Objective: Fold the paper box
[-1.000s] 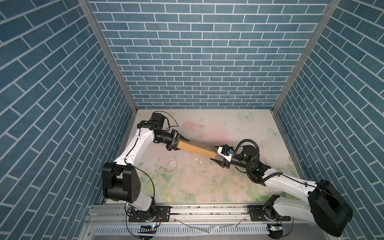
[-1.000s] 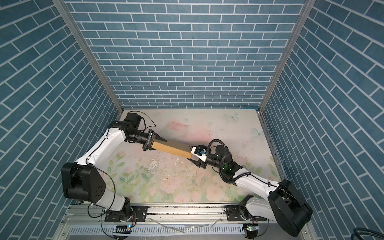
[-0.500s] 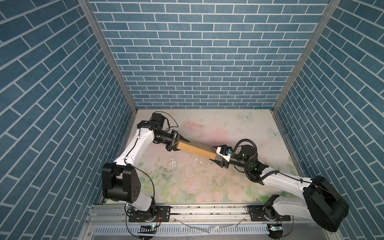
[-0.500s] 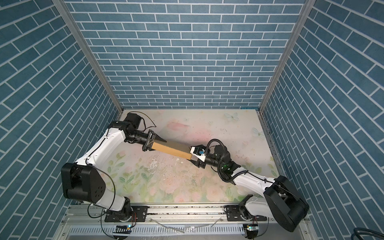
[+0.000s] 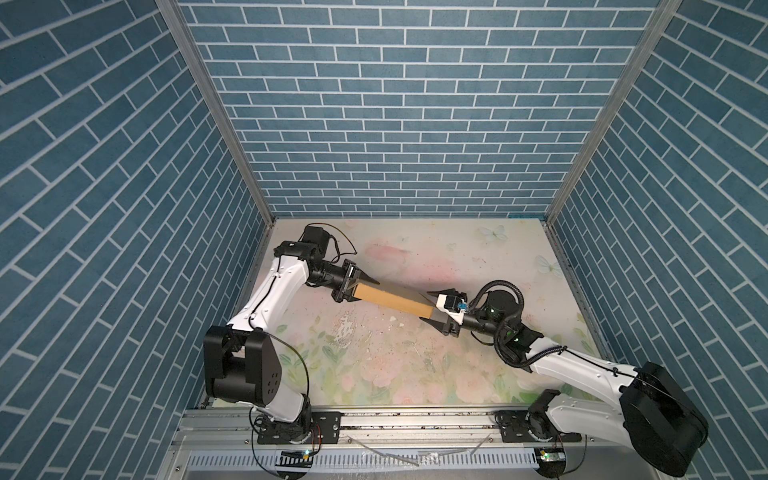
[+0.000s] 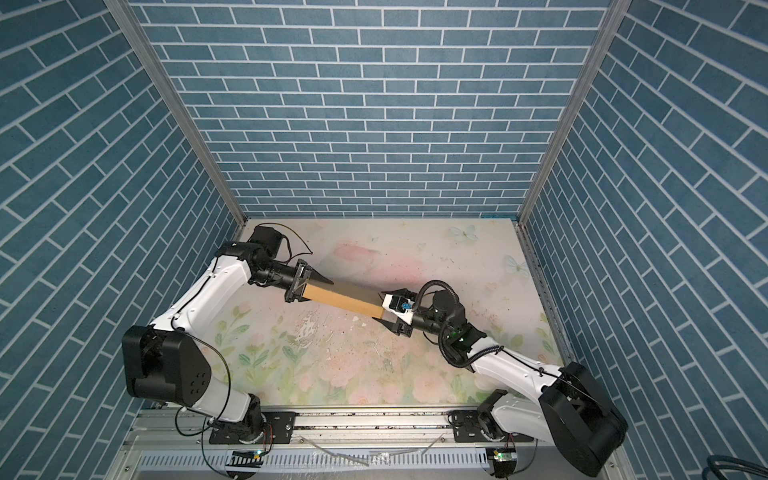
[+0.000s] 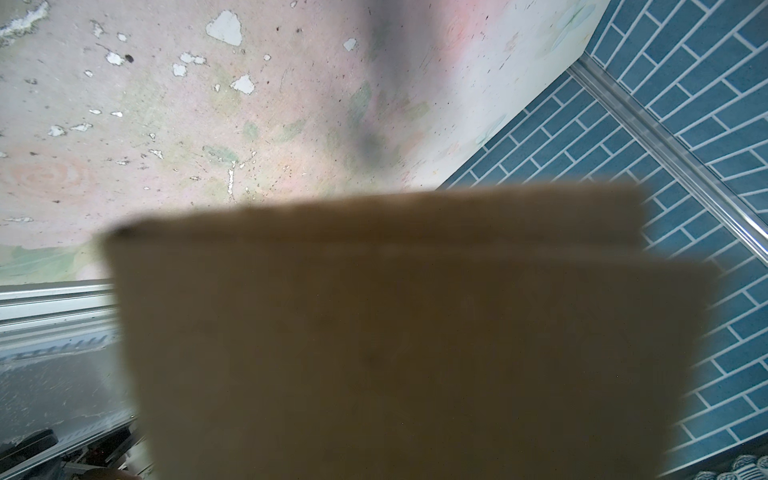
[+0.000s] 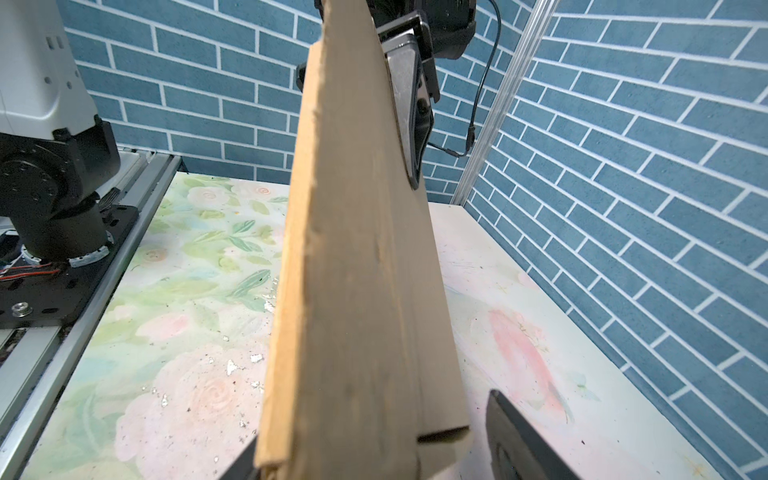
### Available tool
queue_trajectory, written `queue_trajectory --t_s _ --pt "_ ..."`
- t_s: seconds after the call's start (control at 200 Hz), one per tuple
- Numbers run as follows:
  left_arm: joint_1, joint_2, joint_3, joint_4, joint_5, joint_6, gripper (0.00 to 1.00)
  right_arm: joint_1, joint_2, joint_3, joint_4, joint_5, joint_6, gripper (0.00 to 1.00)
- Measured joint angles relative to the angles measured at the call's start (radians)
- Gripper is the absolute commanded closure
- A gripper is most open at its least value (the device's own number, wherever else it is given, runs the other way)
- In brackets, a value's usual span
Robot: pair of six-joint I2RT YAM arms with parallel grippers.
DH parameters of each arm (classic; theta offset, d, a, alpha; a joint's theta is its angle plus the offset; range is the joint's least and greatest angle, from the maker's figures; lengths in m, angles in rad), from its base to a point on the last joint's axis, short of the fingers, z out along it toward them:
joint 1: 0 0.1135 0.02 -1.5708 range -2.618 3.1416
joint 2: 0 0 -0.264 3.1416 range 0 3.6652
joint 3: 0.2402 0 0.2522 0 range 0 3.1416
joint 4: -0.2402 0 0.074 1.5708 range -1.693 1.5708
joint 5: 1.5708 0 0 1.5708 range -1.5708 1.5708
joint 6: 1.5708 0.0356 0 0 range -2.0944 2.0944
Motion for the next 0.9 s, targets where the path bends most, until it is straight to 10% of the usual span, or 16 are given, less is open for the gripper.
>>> queue_trajectory --t_s 0.9 --pt "-0.007 0.000 -0.004 0.019 -0.032 -0.013 1.00 0.103 0.095 0.055 0.041 0.019 -0.002 0.32"
